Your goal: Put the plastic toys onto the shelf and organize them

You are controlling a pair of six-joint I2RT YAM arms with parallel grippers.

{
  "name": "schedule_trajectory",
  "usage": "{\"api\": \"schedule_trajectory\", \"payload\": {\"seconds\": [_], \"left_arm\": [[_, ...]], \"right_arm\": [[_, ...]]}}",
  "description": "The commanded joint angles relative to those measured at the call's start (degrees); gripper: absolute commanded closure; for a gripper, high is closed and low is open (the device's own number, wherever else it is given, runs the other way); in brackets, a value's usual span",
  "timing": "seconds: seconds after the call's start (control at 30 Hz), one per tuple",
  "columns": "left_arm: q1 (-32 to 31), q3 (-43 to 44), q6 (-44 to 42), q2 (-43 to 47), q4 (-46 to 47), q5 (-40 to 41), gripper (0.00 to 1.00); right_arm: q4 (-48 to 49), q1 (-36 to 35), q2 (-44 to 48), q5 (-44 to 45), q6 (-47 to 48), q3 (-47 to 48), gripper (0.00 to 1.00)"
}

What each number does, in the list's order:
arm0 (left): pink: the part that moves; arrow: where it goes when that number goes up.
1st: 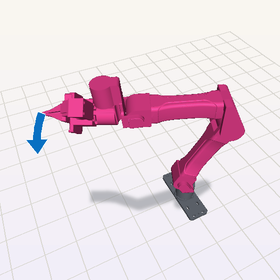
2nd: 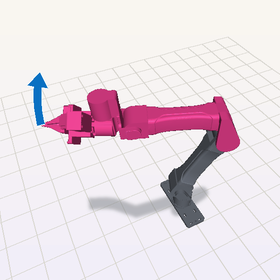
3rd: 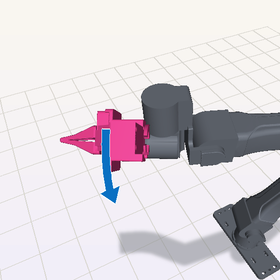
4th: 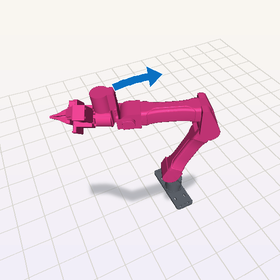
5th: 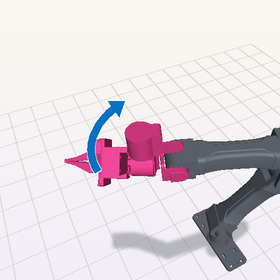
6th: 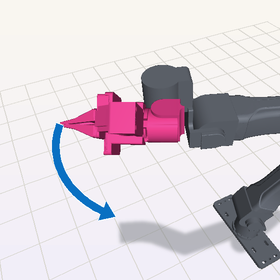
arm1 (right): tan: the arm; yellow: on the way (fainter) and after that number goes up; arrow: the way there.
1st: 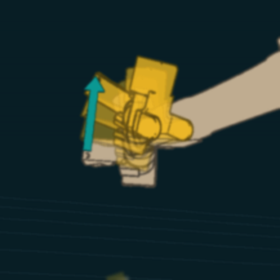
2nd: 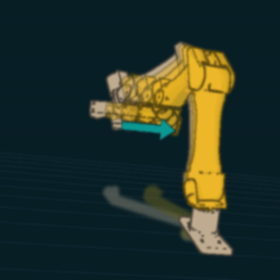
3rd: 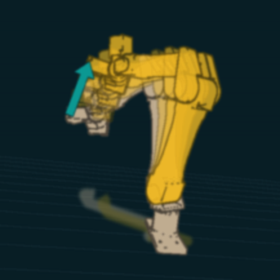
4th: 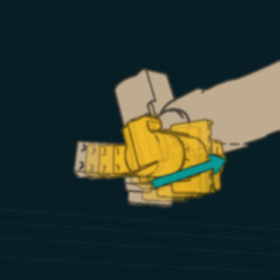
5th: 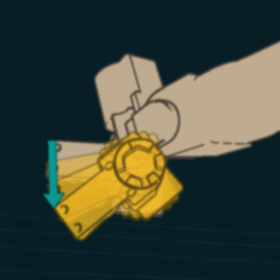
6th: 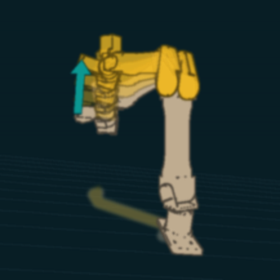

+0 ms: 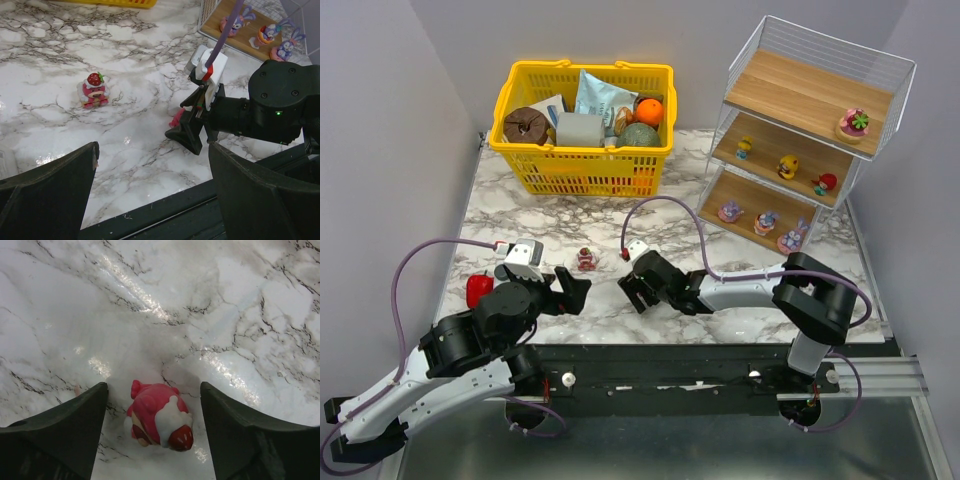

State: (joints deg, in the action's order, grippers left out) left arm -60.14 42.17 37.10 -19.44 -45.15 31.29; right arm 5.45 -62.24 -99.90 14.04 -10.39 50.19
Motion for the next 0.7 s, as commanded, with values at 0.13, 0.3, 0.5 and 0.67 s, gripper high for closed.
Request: {"api": "schedule_trajectory", "payload": {"seconds": [0.13, 0.3, 0.5, 0.67], "left_arm": [[-0.33, -0.51, 0.25, 0.19, -0.21, 0.53, 0.01], [-0.42, -0.51, 0.16, 0.19, -0.12, 0.44, 0.01], [-0.50, -0.42, 0.43, 0.72, -0.29, 0.62, 0.01], [-0.68, -0.51, 0.43, 0.99, -0.29, 0.62, 0.01]], "right_arm": [[0.70, -0.43, 4.09, 4.59, -7.61, -1.85, 0.05], [-7.51, -5.61, 0.42, 18.51, -20.52, 1.38, 0.07], [-17.40, -9.74, -7.07, 26.92, -34.33, 8.69, 0.09], [-22.05, -9.66, -8.82, 28.32, -43.45, 9.04, 0.09]]}}
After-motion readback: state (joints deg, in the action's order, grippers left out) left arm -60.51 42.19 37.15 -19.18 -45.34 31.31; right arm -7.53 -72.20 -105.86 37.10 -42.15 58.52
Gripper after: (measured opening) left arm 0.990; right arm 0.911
